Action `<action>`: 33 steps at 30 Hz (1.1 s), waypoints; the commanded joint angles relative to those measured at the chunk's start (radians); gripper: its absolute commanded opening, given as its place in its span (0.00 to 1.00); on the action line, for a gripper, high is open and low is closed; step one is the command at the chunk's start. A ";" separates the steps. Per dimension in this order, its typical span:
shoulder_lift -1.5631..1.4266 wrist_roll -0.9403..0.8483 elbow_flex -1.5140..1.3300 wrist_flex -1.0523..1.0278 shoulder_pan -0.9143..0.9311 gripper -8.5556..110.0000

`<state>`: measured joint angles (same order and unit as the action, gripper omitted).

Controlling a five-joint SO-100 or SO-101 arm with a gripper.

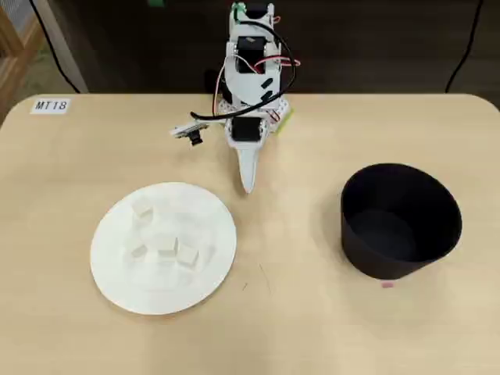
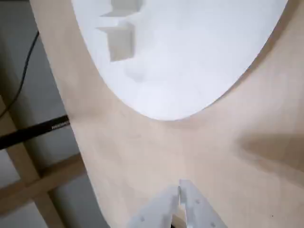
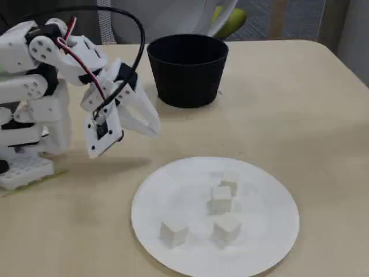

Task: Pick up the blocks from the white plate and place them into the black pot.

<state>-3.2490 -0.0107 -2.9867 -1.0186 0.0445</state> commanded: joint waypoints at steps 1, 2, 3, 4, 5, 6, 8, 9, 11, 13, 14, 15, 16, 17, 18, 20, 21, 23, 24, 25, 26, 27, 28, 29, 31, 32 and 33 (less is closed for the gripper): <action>-0.003 -0.046 0.166 -0.029 -0.015 0.05; 0.008 -0.048 0.225 -0.041 -0.003 0.05; 0.035 -0.040 0.287 -0.051 0.020 0.05; 0.087 -0.037 0.353 -0.057 0.041 0.05; 0.170 -0.038 0.428 -0.063 0.057 0.05; 0.279 -0.051 0.515 -0.080 0.066 0.05; 0.517 -0.078 0.707 -0.150 0.087 0.05; 0.629 -0.084 0.798 -0.196 0.106 0.05; 0.802 -0.086 0.936 -0.265 0.156 0.05; 0.910 -0.067 1.006 -0.291 0.227 0.05; 0.948 -0.060 1.028 -0.299 0.268 0.05; 0.986 -0.048 1.046 -0.310 0.313 0.05; 1.032 -0.044 1.065 -0.322 0.356 0.05; 1.080 -0.043 1.085 -0.334 0.393 0.05; 1.126 -0.043 1.101 -0.341 0.423 0.05; 1.218 -0.034 1.126 -0.341 0.466 0.05; 1.259 -0.025 1.135 -0.337 0.483 0.05; 1.328 -0.005 1.157 -0.322 0.506 0.05; 1.356 0.009 1.169 -0.313 0.515 0.05; 1.379 0.021 1.181 -0.301 0.522 0.05; 1.404 0.040 1.198 -0.293 0.528 0.05; 1.434 0.054 1.221 -0.288 0.531 0.05; 1.473 0.060 1.255 -0.285 0.531 0.05; 1.516 0.064 1.298 -0.288 0.528 0.05; 1.608 0.066 1.396 -0.307 0.517 0.05; 1.649 0.066 1.442 -0.313 0.512 0.05; 1.686 0.069 1.482 -0.319 0.508 0.05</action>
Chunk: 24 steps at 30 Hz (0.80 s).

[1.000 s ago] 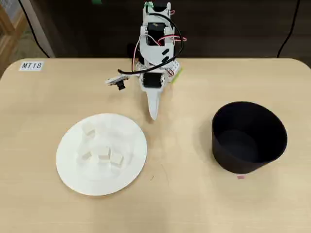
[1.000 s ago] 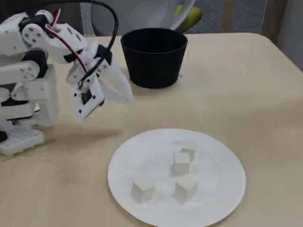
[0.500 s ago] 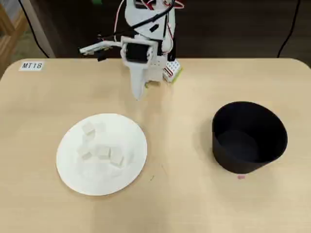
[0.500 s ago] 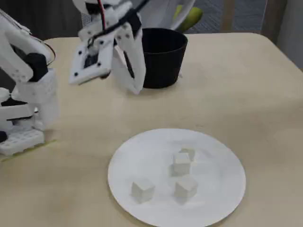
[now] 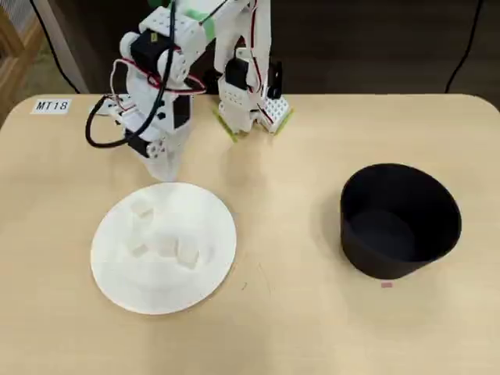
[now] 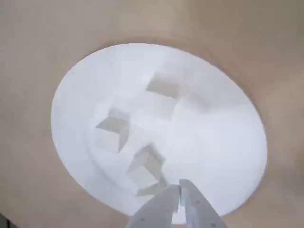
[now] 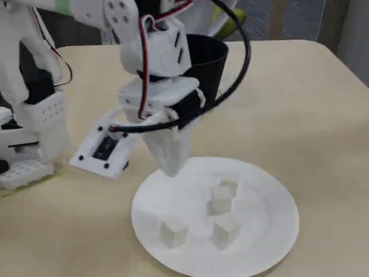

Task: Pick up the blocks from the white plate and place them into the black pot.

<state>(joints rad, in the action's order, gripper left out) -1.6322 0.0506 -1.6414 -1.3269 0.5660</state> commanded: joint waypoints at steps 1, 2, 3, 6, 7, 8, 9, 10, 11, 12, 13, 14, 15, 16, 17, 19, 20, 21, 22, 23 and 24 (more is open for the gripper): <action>0.101 0.012 0.172 -0.012 -0.017 0.05; 0.129 0.017 0.199 -0.014 -0.020 0.05; 0.152 0.018 0.222 -0.014 -0.023 0.05; 0.222 0.020 0.282 -0.046 -0.028 0.15; 0.242 0.012 0.299 -0.054 -0.031 0.20; 0.261 0.011 0.313 -0.057 -0.032 0.22; 0.275 0.012 0.324 -0.057 -0.032 0.25; 0.290 0.018 0.330 -0.058 -0.032 0.27; 0.304 0.025 0.336 -0.060 -0.031 0.28; 0.318 0.029 0.344 -0.060 -0.029 0.29; 0.330 0.031 0.351 -0.060 -0.028 0.29; 0.344 0.031 0.362 -0.060 -0.028 0.31; 0.356 0.031 0.373 -0.061 -0.028 0.32; 0.368 0.026 0.383 -0.063 -0.028 0.33; 0.383 0.023 0.400 -0.067 -0.028 0.33; 0.413 0.017 0.433 -0.074 -0.026 0.34; 0.428 0.014 0.446 -0.074 -0.023 0.34; 0.440 0.014 0.459 -0.077 -0.018 0.34; 0.453 0.014 0.469 -0.077 -0.014 0.34; 0.466 0.014 0.482 -0.077 -0.009 0.33; 0.482 0.014 0.499 -0.078 -0.006 0.33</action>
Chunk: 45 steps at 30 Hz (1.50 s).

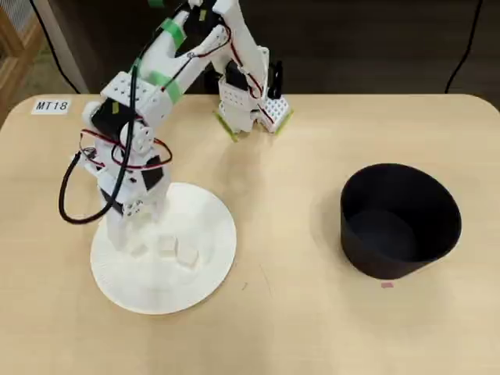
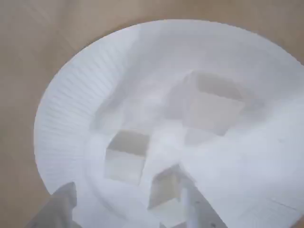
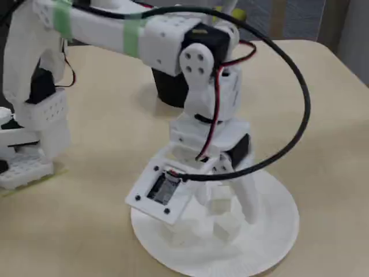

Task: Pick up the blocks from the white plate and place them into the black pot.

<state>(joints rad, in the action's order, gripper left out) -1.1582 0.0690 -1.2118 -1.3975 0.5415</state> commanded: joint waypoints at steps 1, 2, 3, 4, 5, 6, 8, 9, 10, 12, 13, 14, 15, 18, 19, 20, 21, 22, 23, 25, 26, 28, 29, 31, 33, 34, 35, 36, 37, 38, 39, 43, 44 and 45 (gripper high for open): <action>0.026 -0.005 0.089 -0.015 0.020 0.33; 0.048 -0.005 0.114 -0.025 0.020 0.33; 0.071 -0.005 0.138 -0.032 0.020 0.33; 0.094 -0.005 0.166 -0.041 0.020 0.33; 0.115 -0.005 0.190 -0.048 0.020 0.32; 0.133 -0.003 0.212 -0.051 0.020 0.32; 0.172 0.000 0.262 -0.069 0.021 0.32; 0.196 0.000 0.296 -0.084 0.021 0.31; 0.221 -0.002 0.330 -0.100 0.021 0.31; 0.265 -0.005 0.393 -0.129 0.020 0.29; 0.282 -0.005 0.411 -0.135 0.017 0.28; 0.291 0.000 0.420 -0.135 0.015 0.25; 0.301 0.003 0.426 -0.135 0.014 0.21; 0.324 0.029 0.446 -0.138 0.017 0.05; 0.327 0.026 0.448 -0.141 0.017 0.05; 0.327 0.020 0.449 -0.143 0.017 0.05; 0.324 0.014 0.449 -0.144 0.014 0.05; 0.316 0.003 0.451 -0.144 0.012 0.05; 0.304 -0.009 0.451 -0.144 0.009 0.05; 0.256 -0.044 0.451 -0.141 0.002 0.05; 0.219 -0.071 0.451 -0.133 -0.005 0.05; 0.129 -0.127 0.451 -0.104 -0.025 0.05; 0.075 -0.164 0.442 -0.078 -0.040 0.05; -0.026 -0.229 0.420 -0.046 -0.081 0.05; -0.181 -0.244 0.276 0.038 -0.127 0.05; -0.291 -0.227 0.141 0.121 -0.153 0.05; -0.408 -0.201 -0.009 0.213 -0.181 0.05; -0.509 -0.181 -0.141 0.285 -0.212 0.05; -0.586 -0.176 -0.227 0.314 -0.249 0.05; -0.635 -0.186 -0.272 0.305 -0.290 0.05; -0.673 -0.201 -0.301 0.287 -0.341 0.05; -0.864 -0.184 -0.482 0.328 -0.597 0.05; -0.900 -0.167 -0.525 0.348 -0.666 0.05; -0.927 -0.152 -0.558 0.368 -0.735 0.05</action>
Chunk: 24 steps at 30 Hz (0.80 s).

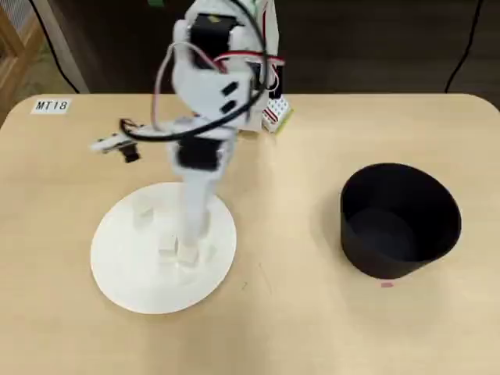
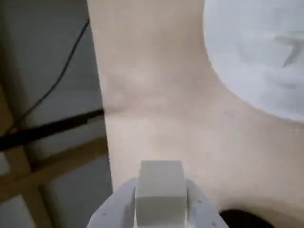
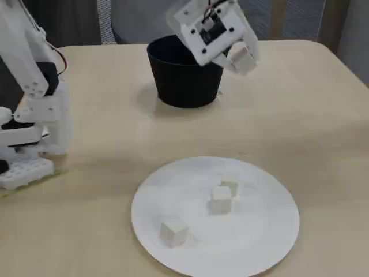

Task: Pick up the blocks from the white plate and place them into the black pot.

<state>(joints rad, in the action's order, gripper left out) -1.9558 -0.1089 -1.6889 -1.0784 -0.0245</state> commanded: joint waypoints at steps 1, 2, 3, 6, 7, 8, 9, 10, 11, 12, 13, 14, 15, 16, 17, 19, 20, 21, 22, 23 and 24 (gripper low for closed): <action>-0.144 0.038 -0.109 0.074 -0.235 0.05; -0.152 0.046 -0.127 0.097 -0.299 0.05; -0.152 0.048 -0.138 0.117 -0.359 0.05; -0.152 0.049 -0.186 0.213 -0.505 0.05; -0.152 0.052 -0.209 0.249 -0.538 0.05; -0.152 0.055 -0.235 0.290 -0.569 0.05; -0.152 0.060 -0.262 0.330 -0.591 0.05; -0.150 0.066 -0.288 0.362 -0.606 0.05; -0.147 0.072 -0.314 0.393 -0.617 0.05; -0.147 0.074 -0.337 0.423 -0.624 0.05; -0.146 0.077 -0.362 0.457 -0.630 0.05; -0.143 0.078 -0.382 0.488 -0.632 0.05; -0.138 0.080 -0.397 0.511 -0.632 0.05; -0.130 0.080 -0.407 0.526 -0.629 0.05; -0.121 0.080 -0.410 0.531 -0.624 0.05; -0.106 0.071 -0.410 0.531 -0.620 0.09; -0.103 0.051 -0.410 0.523 -0.620 0.20; -0.103 0.040 -0.416 0.522 -0.621 0.28; -0.103 0.032 -0.417 0.518 -0.623 0.33; -0.103 0.029 -0.417 0.511 -0.623 0.36; -0.104 0.029 -0.417 0.505 -0.624 0.38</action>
<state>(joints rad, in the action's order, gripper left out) -2.0571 -0.0690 -2.1108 -0.5722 -0.6427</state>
